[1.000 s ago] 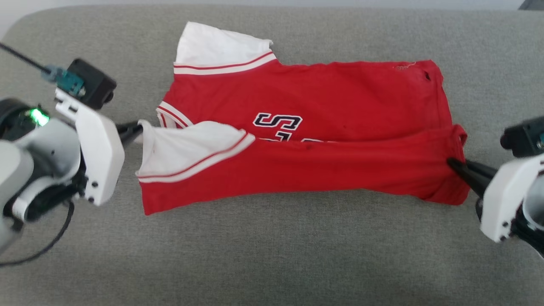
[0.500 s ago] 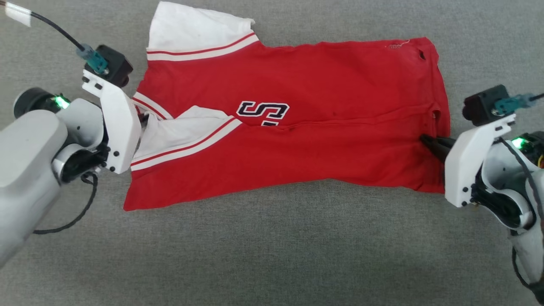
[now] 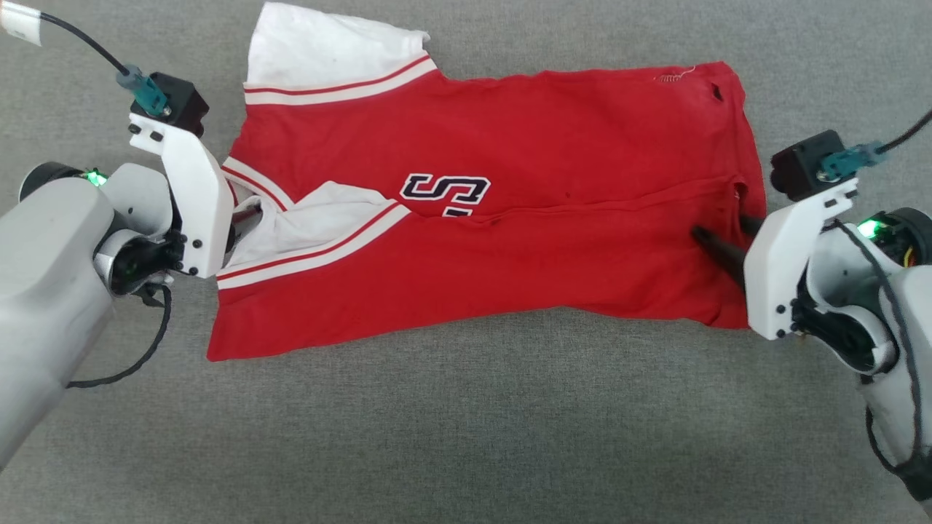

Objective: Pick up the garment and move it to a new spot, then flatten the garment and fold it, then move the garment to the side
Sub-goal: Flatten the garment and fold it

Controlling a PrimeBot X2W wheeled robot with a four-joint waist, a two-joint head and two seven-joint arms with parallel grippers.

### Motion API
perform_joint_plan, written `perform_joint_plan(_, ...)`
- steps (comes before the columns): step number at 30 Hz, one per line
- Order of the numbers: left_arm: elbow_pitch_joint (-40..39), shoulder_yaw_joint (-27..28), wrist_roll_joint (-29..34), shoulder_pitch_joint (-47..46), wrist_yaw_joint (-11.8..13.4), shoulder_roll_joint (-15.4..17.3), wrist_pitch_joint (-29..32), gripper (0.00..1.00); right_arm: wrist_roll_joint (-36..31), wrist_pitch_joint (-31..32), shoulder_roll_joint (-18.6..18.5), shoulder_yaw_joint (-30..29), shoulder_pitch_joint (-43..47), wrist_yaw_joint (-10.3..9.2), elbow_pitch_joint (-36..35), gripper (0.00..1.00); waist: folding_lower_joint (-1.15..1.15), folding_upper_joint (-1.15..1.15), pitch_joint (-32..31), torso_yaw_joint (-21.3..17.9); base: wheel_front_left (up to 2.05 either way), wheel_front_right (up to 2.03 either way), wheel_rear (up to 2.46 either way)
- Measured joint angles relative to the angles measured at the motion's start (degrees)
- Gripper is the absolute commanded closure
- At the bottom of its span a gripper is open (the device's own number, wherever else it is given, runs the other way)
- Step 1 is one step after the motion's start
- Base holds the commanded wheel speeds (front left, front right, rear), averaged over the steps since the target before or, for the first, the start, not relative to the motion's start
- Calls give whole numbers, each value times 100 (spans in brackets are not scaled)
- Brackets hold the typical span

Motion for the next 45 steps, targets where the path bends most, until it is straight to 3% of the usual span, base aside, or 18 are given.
perform_joint_plan(5,-235,55,-35,-62,7,177,-48,0,-155,-308,0,-475,219,1,-326,0,0,0,-164,47,0,0,0)
perform_joint_plan(11,-1035,45,-97,160,334,500,43,0,-587,-842,303,-1436,753,0,-889,0,0,0,-379,107,0,0,0)
perform_joint_plan(20,-2772,-48,-270,888,1289,1188,355,0,-1472,-1560,1246,-2684,1589,0,-1929,0,0,0,-553,94,0,0,0)
perform_joint_plan(24,-3190,-47,-445,1211,1692,1462,423,0,-1667,-1606,1588,-2835,1953,0,-2347,0,0,0,-553,15,0,0,0)
perform_joint_plan(28,-3307,-14,-625,1468,1959,1536,359,0,-1746,-1585,1812,-2864,2215,0,-2636,0,0,0,-494,-102,0,0,0)
perform_joint_plan(33,-3004,41,-887,1746,2168,1534,290,0,-1760,-1445,1973,-2838,2385,0,-2733,0,0,0,-397,-273,0,0,0)
perform_joint_plan(38,-2703,114,-1053,1821,2210,1439,255,0,-1700,-1125,1984,-2732,2431,0,-2677,0,0,0,-324,-372,0,0,0)
perform_joint_plan(39,-2627,124,-1126,1836,2203,1410,278,69,-1685,-1011,1971,-2677,2441,0,-2640,0,0,0,-310,-391,0,0,0)
perform_joint_plan(40,-2565,131,-1161,1836,2153,1390,309,100,-1629,-891,1972,-2642,2441,0,-2599,0,0,0,-297,-405,0,0,0)
perform_joint_plan(45,-2346,170,-1181,1800,1978,1277,294,100,-1383,-162,1898,-2408,2404,0,-2356,0,0,0,-227,-403,0,0,0)
